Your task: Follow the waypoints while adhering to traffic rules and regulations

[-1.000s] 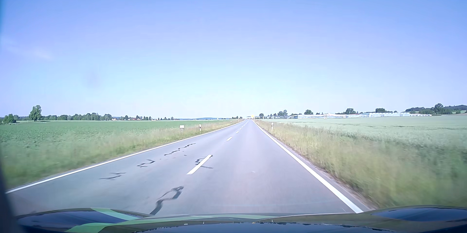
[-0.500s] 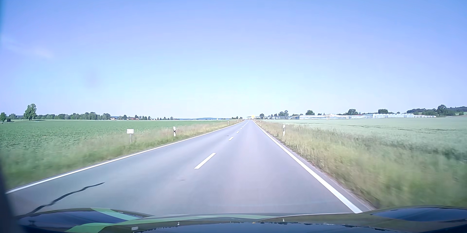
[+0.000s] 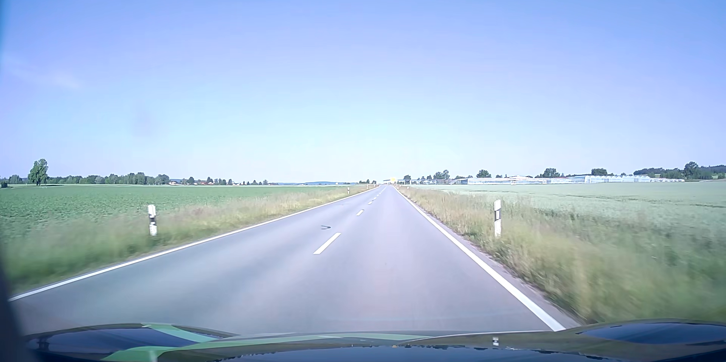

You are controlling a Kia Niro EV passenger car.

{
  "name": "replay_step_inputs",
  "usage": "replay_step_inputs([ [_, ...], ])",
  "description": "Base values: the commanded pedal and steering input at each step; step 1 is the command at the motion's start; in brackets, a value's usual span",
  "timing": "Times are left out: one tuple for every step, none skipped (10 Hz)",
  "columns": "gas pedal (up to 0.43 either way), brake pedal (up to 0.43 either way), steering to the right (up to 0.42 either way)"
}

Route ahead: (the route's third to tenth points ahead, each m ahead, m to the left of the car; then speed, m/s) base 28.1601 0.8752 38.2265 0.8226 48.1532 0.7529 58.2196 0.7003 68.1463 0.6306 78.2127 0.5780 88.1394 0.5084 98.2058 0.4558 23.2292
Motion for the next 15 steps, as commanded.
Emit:
replay_step_inputs([
  [0.260,0.000,0.000],
  [0.260,0.000,0.000],
  [0.260,0.000,0.000],
  [0.260,0.000,0.000],
  [0.260,0.000,0.000],
  [0.248,0.000,0.000],
  [0.248,0.000,0.000],
  [0.240,0.000,0.000],
  [0.220,0.000,0.000],
  [0.209,0.000,0.000],
  [0.209,0.000,0.001],
  [0.209,0.000,0.000],
  [0.209,0.000,0.000],
  [0.228,0.000,0.000],
  [0.228,0.000,0.000],
])
